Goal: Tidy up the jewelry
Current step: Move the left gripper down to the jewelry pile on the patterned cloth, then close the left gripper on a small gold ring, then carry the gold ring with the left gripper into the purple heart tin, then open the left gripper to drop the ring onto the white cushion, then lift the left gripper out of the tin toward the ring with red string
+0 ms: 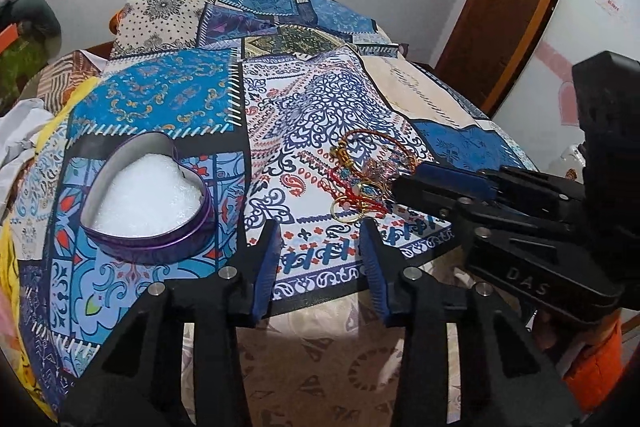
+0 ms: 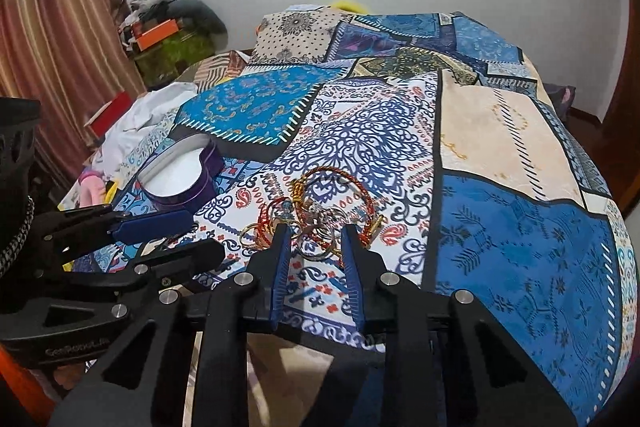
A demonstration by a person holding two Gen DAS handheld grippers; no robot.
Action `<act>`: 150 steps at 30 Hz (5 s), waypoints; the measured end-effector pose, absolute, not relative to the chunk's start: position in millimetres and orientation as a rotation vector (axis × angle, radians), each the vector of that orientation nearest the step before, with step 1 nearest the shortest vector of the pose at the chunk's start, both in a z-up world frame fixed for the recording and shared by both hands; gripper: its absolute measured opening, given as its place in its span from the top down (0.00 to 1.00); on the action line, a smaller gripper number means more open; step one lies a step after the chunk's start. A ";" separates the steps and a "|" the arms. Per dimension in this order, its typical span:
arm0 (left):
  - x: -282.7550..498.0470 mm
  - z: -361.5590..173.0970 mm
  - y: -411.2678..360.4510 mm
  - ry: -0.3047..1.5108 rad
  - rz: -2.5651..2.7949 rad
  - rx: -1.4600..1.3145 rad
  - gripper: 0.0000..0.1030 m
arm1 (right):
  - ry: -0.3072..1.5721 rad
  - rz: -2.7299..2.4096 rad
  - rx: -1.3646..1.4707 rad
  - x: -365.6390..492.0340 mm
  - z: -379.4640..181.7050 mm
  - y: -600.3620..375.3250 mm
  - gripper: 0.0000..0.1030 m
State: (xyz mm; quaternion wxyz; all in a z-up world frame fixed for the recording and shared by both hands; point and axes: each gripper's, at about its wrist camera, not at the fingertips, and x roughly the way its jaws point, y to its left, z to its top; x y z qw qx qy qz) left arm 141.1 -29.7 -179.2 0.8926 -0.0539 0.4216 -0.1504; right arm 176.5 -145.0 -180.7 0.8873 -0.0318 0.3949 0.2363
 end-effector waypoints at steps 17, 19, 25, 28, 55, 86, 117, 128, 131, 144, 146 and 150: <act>153.3 -189.1 -38.5 0.886 -0.350 -0.108 0.65 | 0.814 0.489 -0.170 177.5 -189.6 -141.2 0.82; 153.9 -189.7 -41.0 0.883 -0.341 -0.096 0.65 | 0.816 0.490 -0.142 178.6 -188.1 -143.7 0.82; 155.9 -191.2 -44.9 0.871 -0.338 -0.091 0.72 | 0.800 0.472 -0.068 176.0 -180.0 -155.1 0.82; 158.8 -193.0 -44.6 0.866 -0.343 -0.107 0.76 | 0.789 0.462 -0.060 174.2 -175.6 -159.3 0.82; 107.1 -140.7 -17.0 0.758 -0.279 -0.127 0.81 | 0.703 0.469 -0.044 140.9 -139.2 -146.2 0.82; 125.9 -155.4 65.5 0.744 -0.146 -0.196 0.81 | 0.757 0.585 -0.083 182.0 -156.1 -61.4 0.82; 153.3 -182.5 99.8 0.799 -0.084 -0.141 0.81 | 0.875 0.674 -0.148 220.1 -181.4 -5.8 0.82; 150.4 -177.5 115.6 0.790 -0.057 -0.150 0.81 | 0.907 0.689 -0.230 213.2 -193.7 6.2 0.82; 150.1 -176.0 114.4 0.793 -0.055 -0.150 0.81 | 0.920 0.694 -0.237 212.6 -194.3 6.8 0.82; 134.9 -149.6 93.2 0.762 -0.050 -0.122 0.70 | 0.844 0.627 -0.182 199.8 -163.4 -27.2 0.77; 133.1 -144.3 87.4 0.752 -0.052 -0.116 0.67 | 0.823 0.619 -0.167 197.0 -156.5 -36.1 0.77; 129.1 -133.6 73.7 0.733 -0.060 -0.108 0.63 | 0.778 0.586 -0.135 191.3 -141.7 -57.8 0.77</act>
